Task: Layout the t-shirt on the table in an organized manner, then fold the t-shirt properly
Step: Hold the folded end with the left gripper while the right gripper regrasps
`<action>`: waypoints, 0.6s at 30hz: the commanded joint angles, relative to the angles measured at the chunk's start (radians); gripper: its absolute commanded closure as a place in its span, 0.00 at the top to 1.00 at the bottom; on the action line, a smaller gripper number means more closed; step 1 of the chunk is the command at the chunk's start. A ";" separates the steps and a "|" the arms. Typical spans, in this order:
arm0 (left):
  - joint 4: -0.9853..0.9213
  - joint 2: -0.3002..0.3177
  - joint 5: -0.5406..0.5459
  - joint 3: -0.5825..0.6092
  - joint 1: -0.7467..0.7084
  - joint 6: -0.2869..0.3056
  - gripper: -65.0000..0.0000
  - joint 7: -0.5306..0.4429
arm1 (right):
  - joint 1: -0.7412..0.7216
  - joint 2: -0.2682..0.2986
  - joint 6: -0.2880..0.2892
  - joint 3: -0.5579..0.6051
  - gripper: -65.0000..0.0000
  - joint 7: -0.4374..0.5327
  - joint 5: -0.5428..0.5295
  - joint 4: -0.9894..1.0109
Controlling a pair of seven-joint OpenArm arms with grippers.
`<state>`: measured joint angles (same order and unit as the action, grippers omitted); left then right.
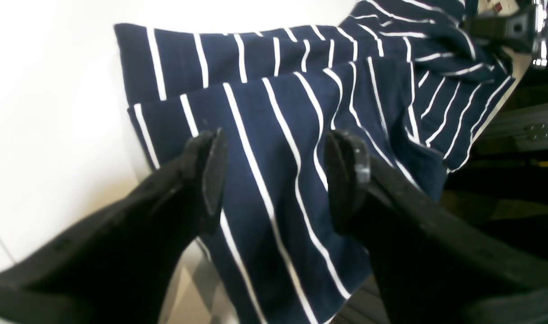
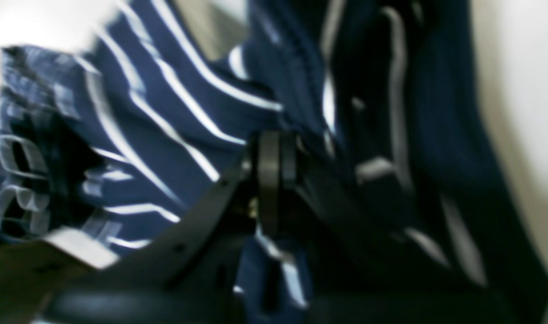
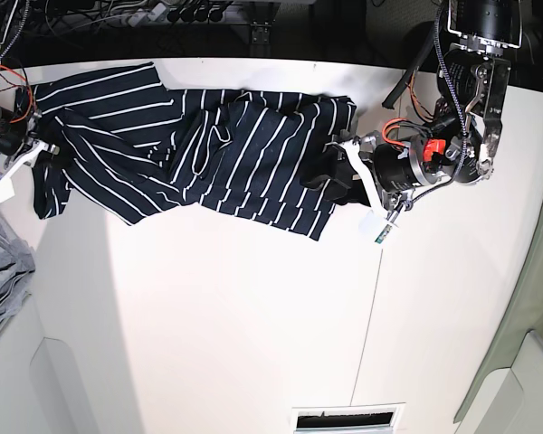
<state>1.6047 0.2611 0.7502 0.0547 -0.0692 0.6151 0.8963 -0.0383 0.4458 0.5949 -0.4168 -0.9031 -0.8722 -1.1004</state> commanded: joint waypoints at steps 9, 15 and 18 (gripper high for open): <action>0.017 0.005 -0.037 -0.003 -0.002 0.018 0.56 -0.021 | -0.014 0.022 0.003 -0.142 0.00 -0.037 -0.024 -0.197; 0.017 0.005 -0.036 -0.003 -0.020 0.018 0.56 -0.025 | -0.016 0.053 0.000 -0.224 0.71 -0.026 0.050 -0.204; 0.017 0.005 -0.036 -0.003 -0.020 0.018 0.56 -0.025 | -0.014 0.079 -0.006 -0.223 0.70 -0.016 0.068 -0.183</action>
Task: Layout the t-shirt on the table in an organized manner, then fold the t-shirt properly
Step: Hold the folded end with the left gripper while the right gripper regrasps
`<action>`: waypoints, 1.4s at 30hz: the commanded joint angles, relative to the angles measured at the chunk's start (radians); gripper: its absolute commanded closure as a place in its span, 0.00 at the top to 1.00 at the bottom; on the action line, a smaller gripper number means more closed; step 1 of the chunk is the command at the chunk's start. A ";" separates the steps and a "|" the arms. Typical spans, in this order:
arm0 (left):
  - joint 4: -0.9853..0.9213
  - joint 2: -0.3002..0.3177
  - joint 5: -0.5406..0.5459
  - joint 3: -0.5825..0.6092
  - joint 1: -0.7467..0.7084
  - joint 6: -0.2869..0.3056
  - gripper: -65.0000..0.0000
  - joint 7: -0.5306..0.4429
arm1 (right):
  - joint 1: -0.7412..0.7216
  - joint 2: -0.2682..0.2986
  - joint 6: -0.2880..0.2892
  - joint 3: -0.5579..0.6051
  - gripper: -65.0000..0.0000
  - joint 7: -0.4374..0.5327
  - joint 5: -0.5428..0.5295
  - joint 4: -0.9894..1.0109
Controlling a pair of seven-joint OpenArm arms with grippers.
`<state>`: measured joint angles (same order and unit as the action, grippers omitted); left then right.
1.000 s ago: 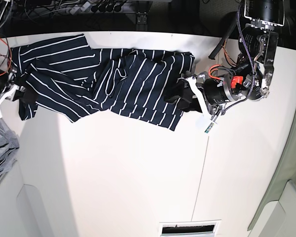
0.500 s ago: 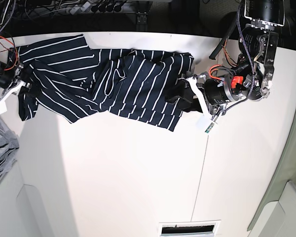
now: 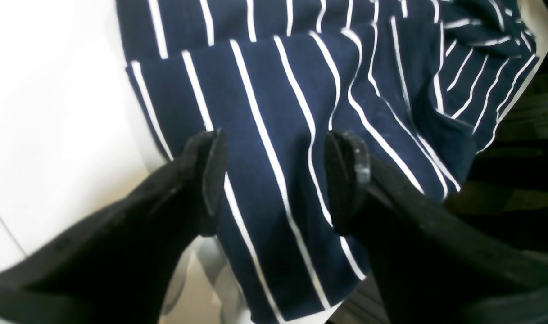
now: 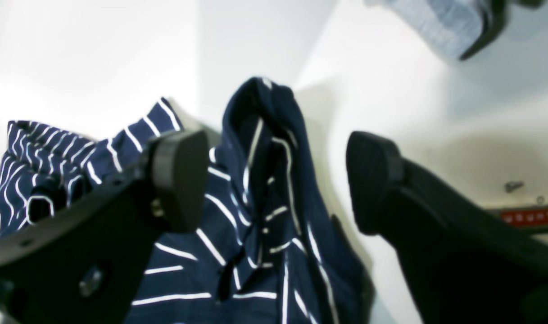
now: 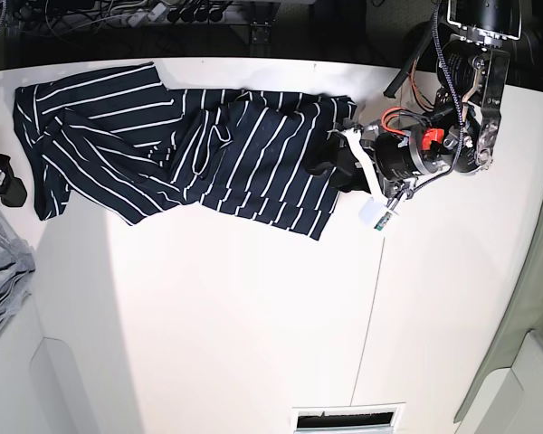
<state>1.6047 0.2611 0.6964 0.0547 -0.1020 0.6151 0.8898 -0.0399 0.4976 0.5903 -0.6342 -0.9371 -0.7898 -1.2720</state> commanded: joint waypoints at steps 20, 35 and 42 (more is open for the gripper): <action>0.017 0.005 0.018 -0.003 0.013 0.018 0.56 -0.018 | -0.018 0.031 -0.004 0.138 0.70 0.063 -0.008 0.126; 0.017 0.005 0.017 -0.003 0.013 0.018 0.56 -0.025 | -0.018 -0.002 -0.037 0.240 0.70 0.152 0.144 0.135; 0.017 0.005 0.017 -0.003 0.013 0.018 0.56 -0.025 | -0.017 -0.002 -0.043 0.338 0.70 0.150 0.106 0.135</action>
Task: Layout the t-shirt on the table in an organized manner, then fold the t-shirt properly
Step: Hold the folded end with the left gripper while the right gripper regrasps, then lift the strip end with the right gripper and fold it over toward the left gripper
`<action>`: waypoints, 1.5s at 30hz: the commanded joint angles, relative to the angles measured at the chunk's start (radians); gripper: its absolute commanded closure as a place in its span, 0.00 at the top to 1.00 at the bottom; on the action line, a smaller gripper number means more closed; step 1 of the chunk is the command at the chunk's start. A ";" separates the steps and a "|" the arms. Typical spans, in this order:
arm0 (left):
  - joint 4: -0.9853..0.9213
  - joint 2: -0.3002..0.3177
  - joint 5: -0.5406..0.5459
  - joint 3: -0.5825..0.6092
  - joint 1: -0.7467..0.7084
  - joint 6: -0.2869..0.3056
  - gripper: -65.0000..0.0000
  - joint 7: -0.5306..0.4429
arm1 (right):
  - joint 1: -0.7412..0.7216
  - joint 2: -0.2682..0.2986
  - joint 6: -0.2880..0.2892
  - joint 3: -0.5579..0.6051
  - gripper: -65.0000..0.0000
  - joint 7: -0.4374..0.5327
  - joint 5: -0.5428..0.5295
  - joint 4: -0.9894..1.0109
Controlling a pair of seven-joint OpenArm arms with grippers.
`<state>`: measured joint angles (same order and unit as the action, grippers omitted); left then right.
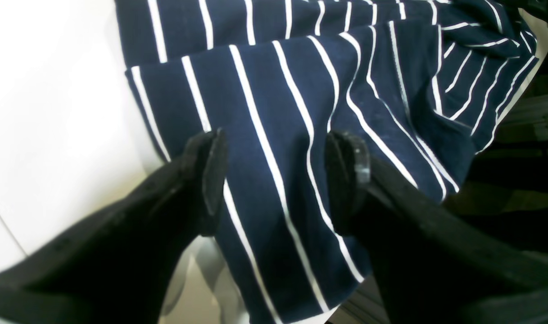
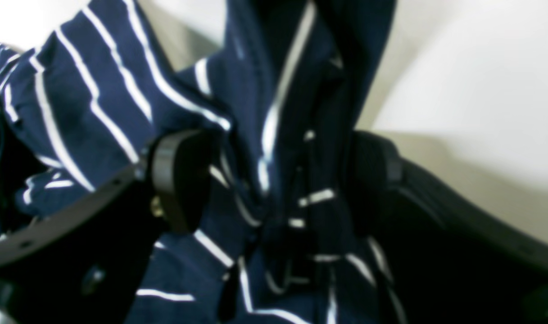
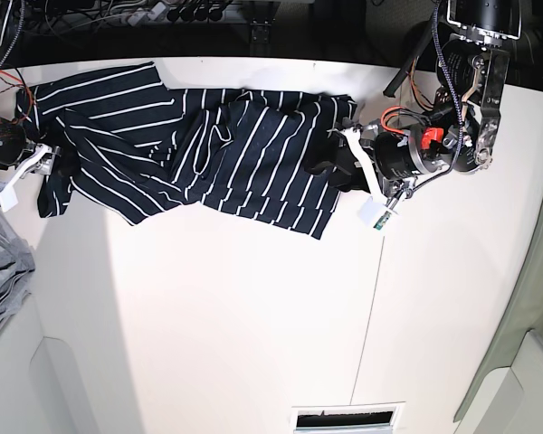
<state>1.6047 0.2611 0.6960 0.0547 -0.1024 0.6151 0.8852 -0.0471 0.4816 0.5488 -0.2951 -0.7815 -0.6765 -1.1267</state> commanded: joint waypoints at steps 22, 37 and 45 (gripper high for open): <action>0.023 0.028 0.007 -0.154 -0.032 0.051 0.56 -0.010 | -0.011 0.020 0.028 -0.008 0.00 0.015 0.007 -0.011; -0.105 -0.057 -0.028 -0.130 -0.146 0.051 0.56 -0.127 | -0.010 0.001 0.039 -0.061 0.00 -0.118 -0.193 -0.124; -0.128 -0.070 -0.093 -0.028 -0.144 0.051 0.56 -0.168 | -0.010 -0.169 0.039 -0.061 0.00 -0.208 -0.272 -0.393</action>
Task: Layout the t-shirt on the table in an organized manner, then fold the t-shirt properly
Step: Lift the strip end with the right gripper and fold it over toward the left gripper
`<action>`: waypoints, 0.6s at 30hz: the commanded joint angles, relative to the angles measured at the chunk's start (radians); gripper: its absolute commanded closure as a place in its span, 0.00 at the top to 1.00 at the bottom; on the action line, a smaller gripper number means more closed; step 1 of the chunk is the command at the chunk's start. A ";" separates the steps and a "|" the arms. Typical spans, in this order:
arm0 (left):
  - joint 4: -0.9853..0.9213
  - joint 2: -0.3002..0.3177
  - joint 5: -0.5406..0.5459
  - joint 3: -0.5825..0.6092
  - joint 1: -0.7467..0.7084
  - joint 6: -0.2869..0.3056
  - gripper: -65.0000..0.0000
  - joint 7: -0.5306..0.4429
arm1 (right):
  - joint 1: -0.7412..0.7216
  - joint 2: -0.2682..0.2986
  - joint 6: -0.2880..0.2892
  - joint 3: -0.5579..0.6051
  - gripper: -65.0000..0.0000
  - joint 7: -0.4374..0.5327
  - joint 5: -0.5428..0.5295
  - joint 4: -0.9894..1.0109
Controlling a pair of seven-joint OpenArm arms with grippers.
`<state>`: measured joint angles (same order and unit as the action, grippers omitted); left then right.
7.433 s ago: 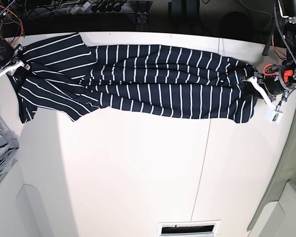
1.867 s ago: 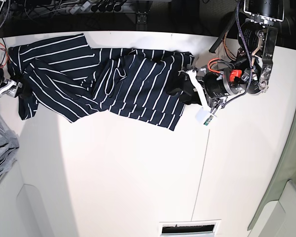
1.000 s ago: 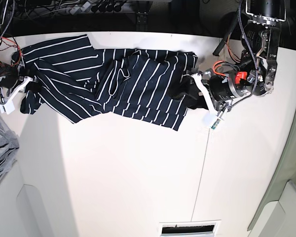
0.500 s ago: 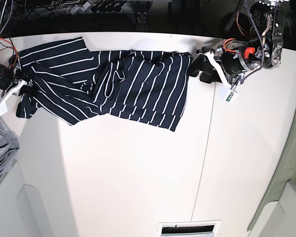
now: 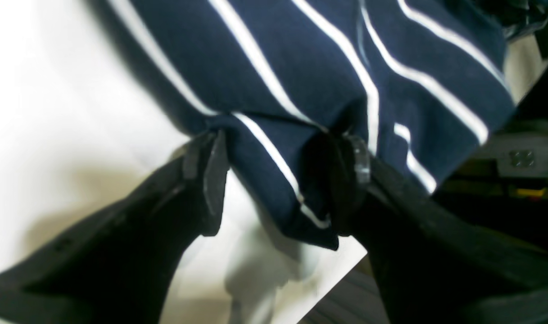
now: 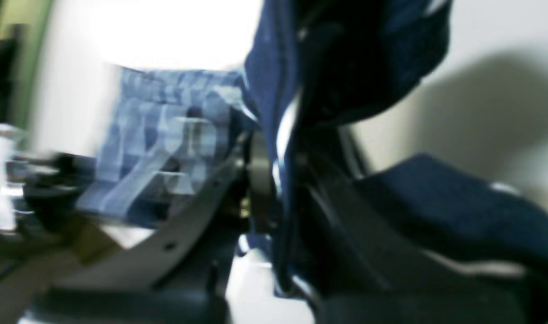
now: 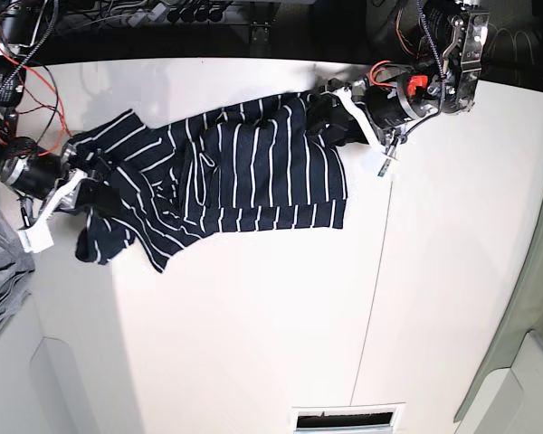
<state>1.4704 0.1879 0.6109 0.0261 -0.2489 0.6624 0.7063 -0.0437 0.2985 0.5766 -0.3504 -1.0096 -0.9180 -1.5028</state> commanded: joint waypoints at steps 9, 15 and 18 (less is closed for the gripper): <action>0.006 0.003 -0.010 0.034 0.002 0.003 0.56 0.006 | -0.016 -0.216 0.012 0.108 0.00 0.082 0.062 -0.120; 0.006 0.003 -0.010 0.034 0.002 0.003 0.56 0.008 | -0.017 -0.255 0.011 0.382 0.00 0.219 0.230 -0.120; 0.006 0.003 -0.010 0.034 0.002 0.003 0.56 0.008 | -0.016 -0.254 0.011 0.524 0.24 0.224 0.323 -0.120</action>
<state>1.4700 0.1856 0.6102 0.0597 -0.2493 0.6632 0.6991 -0.0441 0.0494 0.5774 0.1787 -0.8097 -0.5663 -1.6043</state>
